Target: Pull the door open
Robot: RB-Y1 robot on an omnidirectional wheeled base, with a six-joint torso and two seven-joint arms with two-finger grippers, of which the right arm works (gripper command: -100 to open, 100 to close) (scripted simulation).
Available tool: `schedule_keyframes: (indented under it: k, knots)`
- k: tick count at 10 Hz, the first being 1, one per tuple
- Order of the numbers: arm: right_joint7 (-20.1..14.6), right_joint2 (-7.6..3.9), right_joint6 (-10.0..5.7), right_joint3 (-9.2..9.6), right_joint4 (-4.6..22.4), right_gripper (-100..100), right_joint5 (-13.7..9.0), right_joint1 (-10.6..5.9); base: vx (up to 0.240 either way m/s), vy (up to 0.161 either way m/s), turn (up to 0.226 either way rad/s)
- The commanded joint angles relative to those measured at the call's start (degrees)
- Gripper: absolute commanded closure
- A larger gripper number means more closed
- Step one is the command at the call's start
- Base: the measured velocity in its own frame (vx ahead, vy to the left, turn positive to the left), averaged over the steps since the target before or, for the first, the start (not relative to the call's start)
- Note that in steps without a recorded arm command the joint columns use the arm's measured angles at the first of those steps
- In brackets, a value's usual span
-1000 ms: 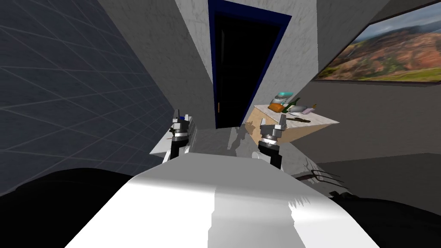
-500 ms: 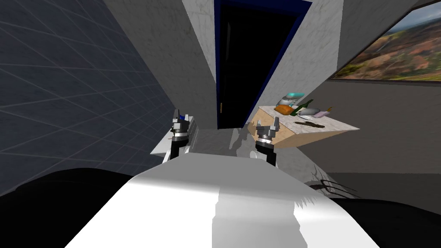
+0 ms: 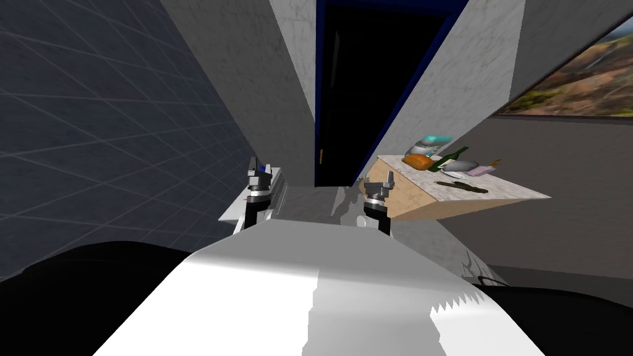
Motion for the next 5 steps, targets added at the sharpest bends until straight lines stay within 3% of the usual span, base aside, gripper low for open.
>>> schedule_keyframes:
  k: [1,5]
  knots:
    - [-1.61,-0.26,-0.70,0.28,2.25,-100,-0.92,-0.71,0.102,0.022,0.117]
    - [-5.70,-1.07,-2.36,0.68,8.29,-100,-3.43,-2.84,0.102,0.001,0.120]
